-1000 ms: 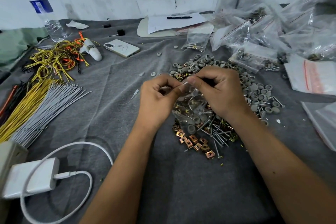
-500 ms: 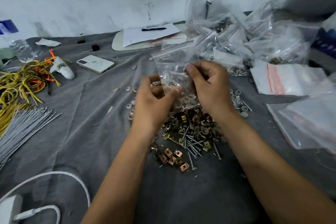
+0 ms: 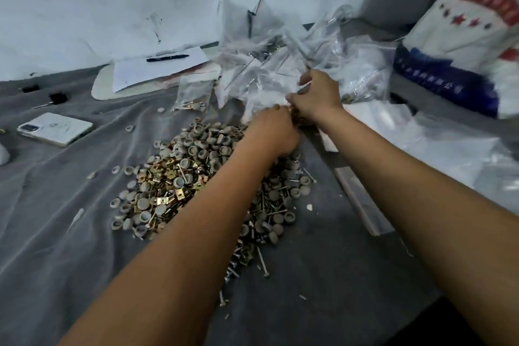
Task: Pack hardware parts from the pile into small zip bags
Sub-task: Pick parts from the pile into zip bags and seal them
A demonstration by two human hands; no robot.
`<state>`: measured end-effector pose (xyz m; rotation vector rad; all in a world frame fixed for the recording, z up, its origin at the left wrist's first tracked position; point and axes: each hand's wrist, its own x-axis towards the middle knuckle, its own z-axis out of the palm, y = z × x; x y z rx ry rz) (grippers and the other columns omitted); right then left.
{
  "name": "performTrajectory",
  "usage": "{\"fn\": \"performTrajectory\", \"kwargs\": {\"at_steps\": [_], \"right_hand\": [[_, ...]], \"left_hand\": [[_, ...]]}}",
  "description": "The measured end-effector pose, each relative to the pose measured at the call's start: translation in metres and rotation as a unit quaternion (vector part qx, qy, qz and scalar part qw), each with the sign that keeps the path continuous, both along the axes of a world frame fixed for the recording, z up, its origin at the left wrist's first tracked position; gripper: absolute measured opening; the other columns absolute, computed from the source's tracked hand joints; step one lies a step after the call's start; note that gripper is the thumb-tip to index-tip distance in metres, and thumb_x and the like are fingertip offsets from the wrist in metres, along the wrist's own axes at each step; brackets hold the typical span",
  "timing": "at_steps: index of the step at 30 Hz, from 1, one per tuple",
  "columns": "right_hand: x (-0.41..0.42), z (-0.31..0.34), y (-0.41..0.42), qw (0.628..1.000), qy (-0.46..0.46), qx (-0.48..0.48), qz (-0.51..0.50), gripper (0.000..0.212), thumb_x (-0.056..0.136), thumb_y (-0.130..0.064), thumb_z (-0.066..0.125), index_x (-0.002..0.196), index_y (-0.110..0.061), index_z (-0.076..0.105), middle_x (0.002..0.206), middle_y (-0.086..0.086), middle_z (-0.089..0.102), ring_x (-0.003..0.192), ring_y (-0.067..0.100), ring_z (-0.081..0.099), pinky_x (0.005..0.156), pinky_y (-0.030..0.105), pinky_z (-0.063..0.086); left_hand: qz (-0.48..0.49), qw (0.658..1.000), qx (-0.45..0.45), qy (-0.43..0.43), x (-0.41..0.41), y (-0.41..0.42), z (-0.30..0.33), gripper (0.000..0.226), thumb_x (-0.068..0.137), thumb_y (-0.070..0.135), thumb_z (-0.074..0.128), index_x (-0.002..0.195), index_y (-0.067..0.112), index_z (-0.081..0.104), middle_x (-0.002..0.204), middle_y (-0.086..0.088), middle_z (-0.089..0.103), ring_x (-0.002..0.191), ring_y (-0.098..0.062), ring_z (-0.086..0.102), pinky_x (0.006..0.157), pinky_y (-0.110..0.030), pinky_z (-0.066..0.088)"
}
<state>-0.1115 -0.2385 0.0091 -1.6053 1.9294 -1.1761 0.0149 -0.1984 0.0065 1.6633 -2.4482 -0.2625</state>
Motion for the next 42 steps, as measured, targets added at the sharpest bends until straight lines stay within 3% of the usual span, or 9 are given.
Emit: {"fn": "performTrajectory", "kwargs": {"at_steps": [4,8,13,17,22,28,36,39,42], "right_hand": [[-0.057,0.012,0.048,0.992,0.011,0.091,0.085,0.016,0.087,-0.015,0.081,0.087,-0.003,0.071,0.081,0.017,0.075,0.07,0.028,0.076,0.057,0.034,0.06],[-0.105,0.024,0.11,0.954,0.181,0.206,0.122,0.021,0.084,-0.028,0.085,0.078,-0.011,0.075,0.062,0.005,0.073,0.055,0.018,0.072,0.043,0.024,0.052],[-0.122,0.015,0.157,0.88,0.305,0.347,0.108,0.049,0.064,-0.065,0.088,0.085,-0.026,0.068,0.081,-0.002,0.071,0.065,0.014,0.069,0.045,0.023,0.046],[-0.123,-0.004,0.161,0.915,0.284,0.252,0.135,0.033,0.079,-0.048,0.085,0.079,-0.024,0.063,0.08,-0.003,0.066,0.077,0.018,0.061,0.062,0.031,0.044],[-0.127,-0.008,0.164,0.95,0.198,0.173,0.168,0.019,0.089,-0.025,0.08,0.072,-0.022,0.071,0.062,-0.012,0.063,0.061,0.003,0.055,0.059,0.022,0.041],[-0.133,0.004,0.166,0.987,0.096,0.073,0.103,0.018,0.091,-0.026,0.078,0.074,-0.019,0.079,0.057,-0.009,0.065,0.047,-0.003,0.052,0.048,0.012,0.037],[-0.093,0.01,0.175,0.908,0.277,0.231,0.214,0.045,0.081,-0.066,0.073,0.068,-0.024,0.064,0.067,-0.008,0.065,0.065,0.012,0.059,0.059,0.03,0.042],[-0.085,0.013,0.18,0.895,0.302,0.248,0.216,0.049,0.072,-0.067,0.079,0.075,-0.019,0.07,0.072,-0.004,0.07,0.069,0.015,0.064,0.064,0.034,0.05],[-0.074,0.017,0.179,0.905,0.312,0.207,0.2,0.03,0.087,-0.041,0.076,0.073,-0.017,0.067,0.075,0.003,0.069,0.075,0.024,0.063,0.065,0.034,0.048]], "left_hand": [[0.006,0.998,0.008,-0.054,-0.013,-0.003,-0.011,0.053,0.105,0.029,0.045,0.152,0.006,0.045,0.153,-0.021,0.044,0.144,-0.04,0.038,0.117,-0.046,0.034],[0.016,0.998,-0.044,0.052,-0.044,0.023,-0.002,0.022,0.094,0.014,0.055,0.109,0.0,0.064,0.121,-0.024,0.064,0.116,-0.042,0.059,0.088,-0.039,0.046],[-0.045,0.994,0.008,0.1,-0.084,0.075,-0.012,0.02,0.087,0.018,0.068,0.1,0.003,0.07,0.107,-0.019,0.069,0.103,-0.038,0.063,0.077,-0.037,0.045],[-0.026,0.996,0.015,0.09,-0.086,0.086,-0.025,0.023,0.082,0.004,0.061,0.104,0.002,0.067,0.111,-0.024,0.066,0.11,-0.042,0.058,0.082,-0.04,0.045],[0.062,0.965,0.042,0.25,-0.072,0.089,-0.027,0.024,0.084,0.005,0.067,0.107,0.0,0.067,0.108,-0.019,0.07,0.102,-0.039,0.064,0.086,-0.043,0.056],[0.057,0.974,0.004,0.219,-0.069,0.091,-0.028,0.021,0.083,-0.004,0.058,0.101,-0.004,0.067,0.102,-0.022,0.07,0.099,-0.042,0.062,0.085,-0.051,0.055],[0.021,0.997,0.036,0.069,-0.071,0.083,-0.023,0.01,0.092,0.008,0.062,0.1,0.003,0.064,0.112,-0.021,0.069,0.103,-0.039,0.065,0.073,-0.038,0.043],[0.036,0.982,0.116,0.147,-0.066,0.072,-0.014,0.019,0.094,0.006,0.06,0.108,-0.006,0.068,0.111,-0.025,0.071,0.107,-0.042,0.067,0.082,-0.043,0.054],[0.078,0.937,0.203,0.275,-0.064,0.063,0.0,0.009,0.093,-0.008,0.058,0.094,-0.015,0.063,0.086,-0.032,0.071,0.104,-0.05,0.071,0.09,-0.06,0.059]]}}
